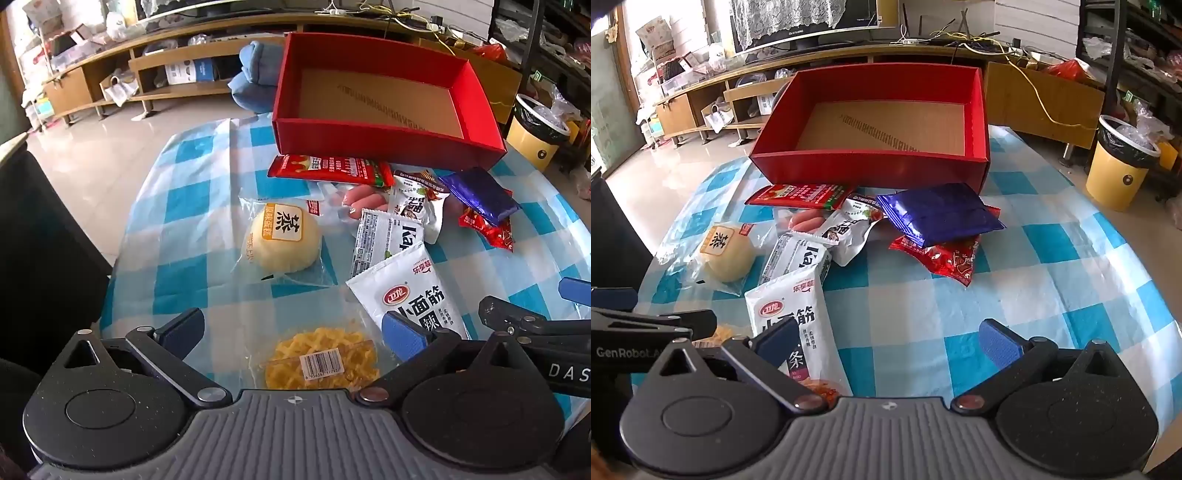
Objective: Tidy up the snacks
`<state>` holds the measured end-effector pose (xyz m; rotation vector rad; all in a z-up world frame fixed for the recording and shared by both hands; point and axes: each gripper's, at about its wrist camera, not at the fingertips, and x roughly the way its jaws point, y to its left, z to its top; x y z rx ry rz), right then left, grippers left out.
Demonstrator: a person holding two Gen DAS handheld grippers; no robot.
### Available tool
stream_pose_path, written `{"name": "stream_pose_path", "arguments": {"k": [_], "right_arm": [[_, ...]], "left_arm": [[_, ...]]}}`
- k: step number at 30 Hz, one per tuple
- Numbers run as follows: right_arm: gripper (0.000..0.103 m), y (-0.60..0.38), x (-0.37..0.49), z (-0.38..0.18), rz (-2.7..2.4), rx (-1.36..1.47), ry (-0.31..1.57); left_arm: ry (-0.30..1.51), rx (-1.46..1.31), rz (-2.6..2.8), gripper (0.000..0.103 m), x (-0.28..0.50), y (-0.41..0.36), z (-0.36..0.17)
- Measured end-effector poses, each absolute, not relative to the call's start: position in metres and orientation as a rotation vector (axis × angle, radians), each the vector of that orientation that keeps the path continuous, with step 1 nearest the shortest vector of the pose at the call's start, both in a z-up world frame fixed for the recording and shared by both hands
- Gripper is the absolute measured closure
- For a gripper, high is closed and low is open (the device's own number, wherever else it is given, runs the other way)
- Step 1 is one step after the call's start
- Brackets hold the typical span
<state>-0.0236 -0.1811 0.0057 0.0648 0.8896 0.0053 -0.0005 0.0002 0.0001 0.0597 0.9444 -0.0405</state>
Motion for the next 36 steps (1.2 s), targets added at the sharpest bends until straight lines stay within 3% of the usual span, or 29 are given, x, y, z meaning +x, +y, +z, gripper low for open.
{"name": "stream_pose_path", "arguments": {"k": [36], "right_arm": [[0.003,-0.180,-0.019,-0.003,-0.002,0.044,0.949]], "left_arm": [[0.992,0.082,-0.049,0.000,-0.001,0.000,-0.008]]}}
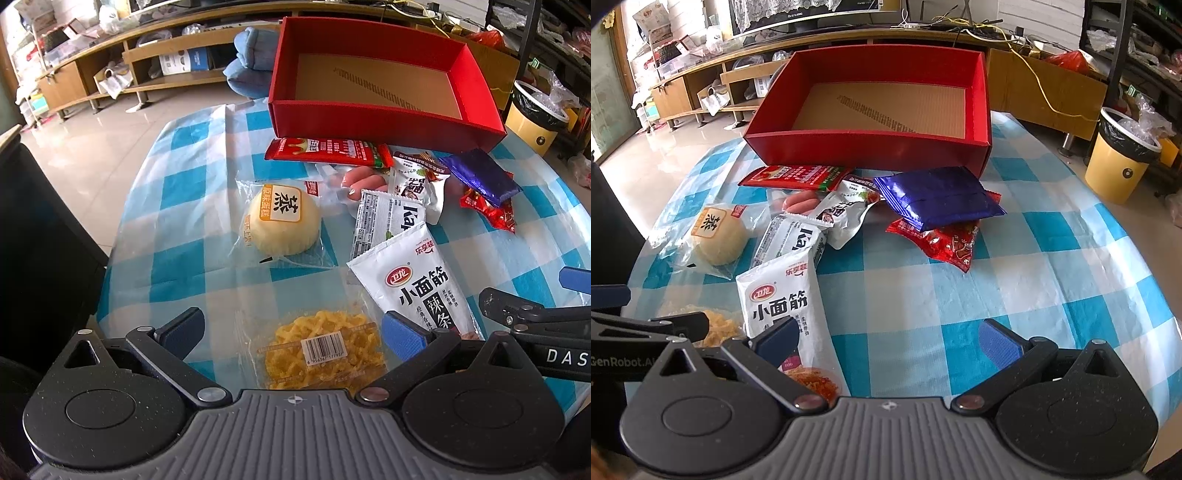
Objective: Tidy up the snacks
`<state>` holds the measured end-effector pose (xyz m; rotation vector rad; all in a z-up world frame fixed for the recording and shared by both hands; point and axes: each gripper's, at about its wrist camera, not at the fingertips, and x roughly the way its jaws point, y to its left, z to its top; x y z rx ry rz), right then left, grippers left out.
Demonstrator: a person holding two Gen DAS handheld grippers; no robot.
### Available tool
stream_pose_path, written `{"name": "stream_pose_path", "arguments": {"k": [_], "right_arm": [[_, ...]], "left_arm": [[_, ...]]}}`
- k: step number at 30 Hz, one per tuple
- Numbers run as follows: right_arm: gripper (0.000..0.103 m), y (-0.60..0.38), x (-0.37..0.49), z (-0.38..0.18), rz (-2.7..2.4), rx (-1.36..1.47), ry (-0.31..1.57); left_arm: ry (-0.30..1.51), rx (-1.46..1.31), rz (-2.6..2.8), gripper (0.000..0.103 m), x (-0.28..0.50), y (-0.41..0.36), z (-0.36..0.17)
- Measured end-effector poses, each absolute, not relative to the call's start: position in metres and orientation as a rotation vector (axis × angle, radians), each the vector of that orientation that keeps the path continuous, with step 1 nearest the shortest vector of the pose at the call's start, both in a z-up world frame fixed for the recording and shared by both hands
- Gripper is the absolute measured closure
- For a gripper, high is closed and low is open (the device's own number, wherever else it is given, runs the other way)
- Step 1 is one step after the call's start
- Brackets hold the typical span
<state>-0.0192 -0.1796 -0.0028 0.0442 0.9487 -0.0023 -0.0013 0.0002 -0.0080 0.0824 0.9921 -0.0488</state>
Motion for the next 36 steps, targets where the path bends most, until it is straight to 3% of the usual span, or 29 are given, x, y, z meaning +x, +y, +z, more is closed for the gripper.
{"name": "stream_pose_path", "arguments": {"k": [36], "right_arm": [[0.003,-0.1774,-0.0173,-0.0081,0.005,0.041,0.991]], "left_arm": [[1.009,0.100,-0.049,0.002,-0.0030,0.0001,-0.0117]]}}
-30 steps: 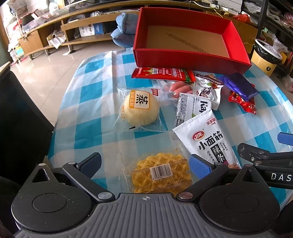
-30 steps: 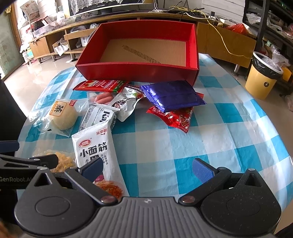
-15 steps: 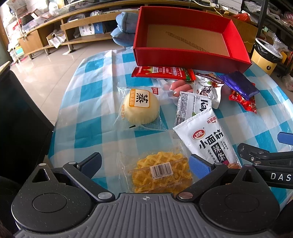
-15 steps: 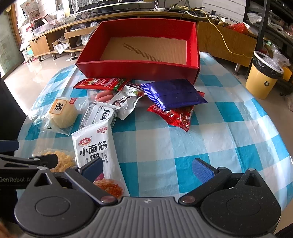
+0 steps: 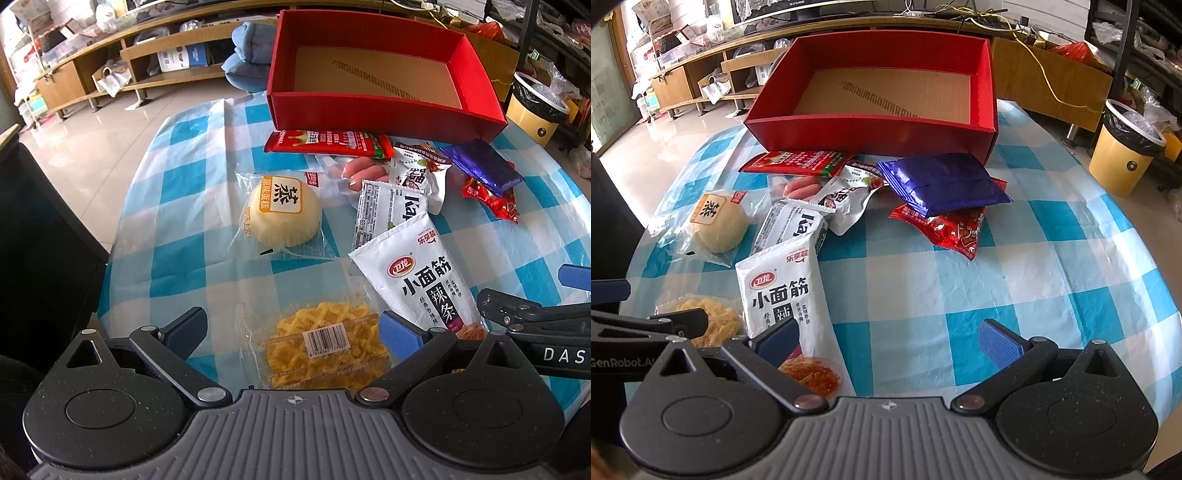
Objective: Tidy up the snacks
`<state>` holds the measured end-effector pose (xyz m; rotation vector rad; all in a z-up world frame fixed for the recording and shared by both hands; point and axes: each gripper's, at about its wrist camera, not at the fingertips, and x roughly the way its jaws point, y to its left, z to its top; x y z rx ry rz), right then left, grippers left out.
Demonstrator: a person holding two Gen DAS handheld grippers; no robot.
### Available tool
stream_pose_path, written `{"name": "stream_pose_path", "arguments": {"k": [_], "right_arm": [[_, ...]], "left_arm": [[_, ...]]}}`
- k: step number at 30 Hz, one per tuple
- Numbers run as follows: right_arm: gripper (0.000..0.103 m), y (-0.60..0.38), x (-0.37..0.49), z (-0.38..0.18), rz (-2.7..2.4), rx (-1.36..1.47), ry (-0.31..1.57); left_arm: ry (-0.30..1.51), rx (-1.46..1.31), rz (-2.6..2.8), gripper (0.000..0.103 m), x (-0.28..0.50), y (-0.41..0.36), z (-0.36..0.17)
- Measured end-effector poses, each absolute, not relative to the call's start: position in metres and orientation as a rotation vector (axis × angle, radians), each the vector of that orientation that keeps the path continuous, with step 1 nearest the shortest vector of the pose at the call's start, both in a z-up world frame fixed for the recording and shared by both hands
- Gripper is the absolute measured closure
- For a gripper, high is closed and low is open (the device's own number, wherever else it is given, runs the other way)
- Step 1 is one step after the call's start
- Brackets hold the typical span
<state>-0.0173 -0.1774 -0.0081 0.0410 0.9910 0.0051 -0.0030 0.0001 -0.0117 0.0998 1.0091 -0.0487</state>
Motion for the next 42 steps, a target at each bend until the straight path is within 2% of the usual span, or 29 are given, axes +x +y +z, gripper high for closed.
{"name": "stream_pose_path", "arguments": {"k": [23,31,42], "right_arm": [[0.004,-0.146,-0.003,-0.016,0.157,-0.075,1.048],[0.011,-0.129,0.013,-0.024,0.237,-0.128,1.088],[0.011,-0.125,0.025,-0.039,0.279,-0.160,1.119]], "left_arm": [[1.056,0.030,0.016,0.002,0.000,0.030,-0.017],[1.069,-0.028,0.047,0.001,0.004,0.044,-0.018],[1.070,-0.022,0.005,0.001,0.006,0.037,-0.019]]}}
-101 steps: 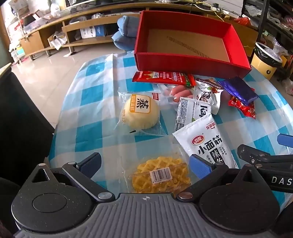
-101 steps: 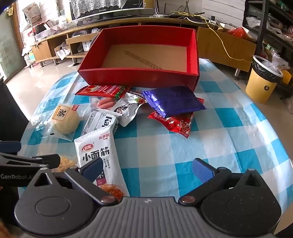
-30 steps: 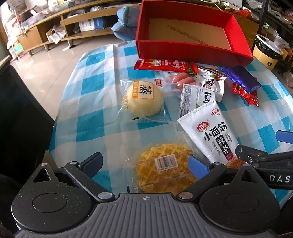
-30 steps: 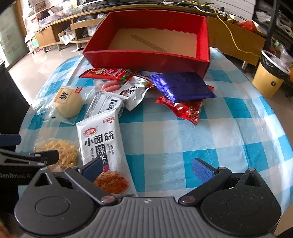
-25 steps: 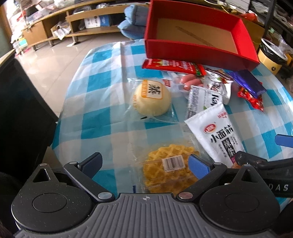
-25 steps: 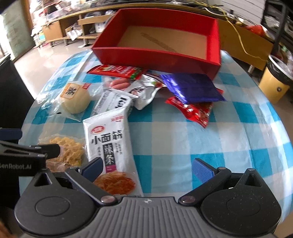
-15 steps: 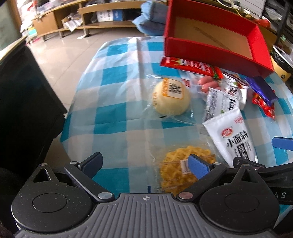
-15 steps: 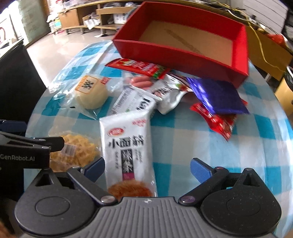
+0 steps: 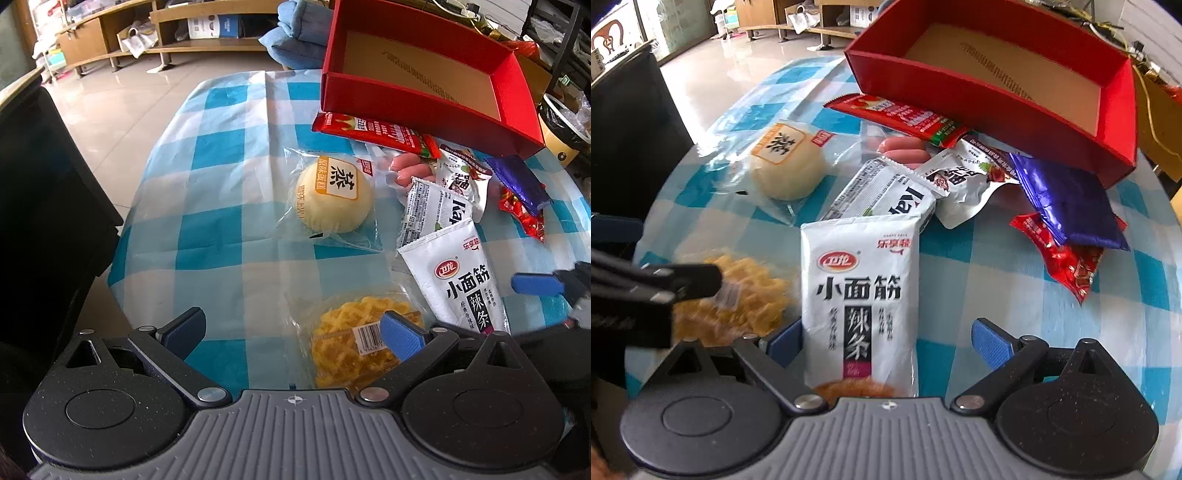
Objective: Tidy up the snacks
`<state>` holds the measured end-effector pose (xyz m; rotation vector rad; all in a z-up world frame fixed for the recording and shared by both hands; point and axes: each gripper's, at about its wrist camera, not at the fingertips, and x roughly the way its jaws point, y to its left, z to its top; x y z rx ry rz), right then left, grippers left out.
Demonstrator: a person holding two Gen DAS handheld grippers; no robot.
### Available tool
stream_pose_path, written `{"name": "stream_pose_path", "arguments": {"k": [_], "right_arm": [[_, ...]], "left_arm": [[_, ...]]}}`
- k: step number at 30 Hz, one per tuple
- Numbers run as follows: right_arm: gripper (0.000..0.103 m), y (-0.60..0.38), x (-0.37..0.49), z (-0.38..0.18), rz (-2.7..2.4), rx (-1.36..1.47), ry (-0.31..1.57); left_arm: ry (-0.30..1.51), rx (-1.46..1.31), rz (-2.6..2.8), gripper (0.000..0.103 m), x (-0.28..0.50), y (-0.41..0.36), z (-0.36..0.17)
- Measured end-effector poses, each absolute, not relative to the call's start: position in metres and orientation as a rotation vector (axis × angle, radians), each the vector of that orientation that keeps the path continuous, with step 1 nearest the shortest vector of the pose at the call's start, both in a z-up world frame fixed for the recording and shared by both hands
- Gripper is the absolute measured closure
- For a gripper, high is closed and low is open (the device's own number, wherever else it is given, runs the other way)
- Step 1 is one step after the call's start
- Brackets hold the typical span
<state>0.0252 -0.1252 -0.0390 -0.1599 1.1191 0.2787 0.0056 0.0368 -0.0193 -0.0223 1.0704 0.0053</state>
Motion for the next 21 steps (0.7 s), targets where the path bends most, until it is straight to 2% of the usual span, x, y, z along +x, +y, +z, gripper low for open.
{"name": "stream_pose_path", "arguments": {"k": [6,12,14,16,18,21], "right_arm": [[0.003,-0.129,0.040,-0.046,0.279,-0.149,1.152],[0.003,-0.121,0.039,-0.049,0.272,-0.211,1.185],[0.012,-0.127,0.038,-0.044,0.265,-0.187,1.196],[0.038,-0.132,0.036,-0.040,0.254,-0.198,1.188],[0.050,-0.139,0.032,-0.034,0.260,-0.190,1.183],[0.056,-0.151,0.029,-0.030,0.270,-0.150,1.182]], "left_arm": [[1.077,-0.048,0.006,0.001,0.006,0.042,-0.019],[1.081,-0.042,-0.015,0.001,0.006,0.040,-0.019],[1.081,-0.042,-0.035,0.001,0.005,0.039,-0.019],[1.084,-0.031,-0.068,0.001,0.004,0.035,-0.019],[1.089,-0.008,-0.113,0.001,0.003,0.030,-0.019],[1.097,0.053,-0.215,0.001,0.001,0.019,-0.018]]}}
